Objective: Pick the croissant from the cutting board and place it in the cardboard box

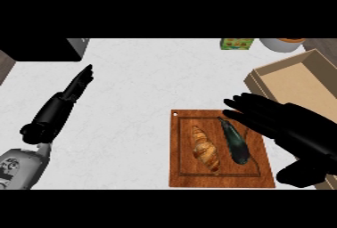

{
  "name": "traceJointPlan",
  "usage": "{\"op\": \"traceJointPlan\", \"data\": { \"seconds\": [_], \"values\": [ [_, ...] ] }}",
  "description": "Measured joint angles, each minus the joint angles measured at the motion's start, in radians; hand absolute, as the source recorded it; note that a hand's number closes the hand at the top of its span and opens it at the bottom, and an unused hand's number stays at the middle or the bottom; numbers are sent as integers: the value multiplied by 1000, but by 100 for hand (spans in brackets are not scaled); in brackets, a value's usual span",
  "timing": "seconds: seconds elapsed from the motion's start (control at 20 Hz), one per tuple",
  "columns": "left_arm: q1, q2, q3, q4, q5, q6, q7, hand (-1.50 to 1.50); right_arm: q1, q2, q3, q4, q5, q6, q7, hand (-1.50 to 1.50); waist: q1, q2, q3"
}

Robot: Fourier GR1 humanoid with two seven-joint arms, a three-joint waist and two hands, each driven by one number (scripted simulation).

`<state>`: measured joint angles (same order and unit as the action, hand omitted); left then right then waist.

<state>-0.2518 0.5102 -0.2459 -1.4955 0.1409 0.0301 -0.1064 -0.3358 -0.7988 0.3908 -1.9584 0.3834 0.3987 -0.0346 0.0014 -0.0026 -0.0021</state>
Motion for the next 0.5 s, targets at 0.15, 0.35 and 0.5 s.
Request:
{"op": "traceJointPlan", "data": {
  "seconds": [0.15, 0.35, 0.5],
  "values": [
    [17, -12, -2, -3, -15, 3, -8, 0, -19, 30, 79, -72, 67, 57, 138, -150, 1, -1, 0],
    [17, -31, 0, -9, -33, 0, -1, 0, -58, 100, 153, -130, 107, 165, 320, -150, 1, 0, 0],
    [16, -36, 18, -2, -39, -15, -7, 0, -43, 166, 214, -165, 147, 216, 438, -150, -1, 0, 1]
  ]
}}
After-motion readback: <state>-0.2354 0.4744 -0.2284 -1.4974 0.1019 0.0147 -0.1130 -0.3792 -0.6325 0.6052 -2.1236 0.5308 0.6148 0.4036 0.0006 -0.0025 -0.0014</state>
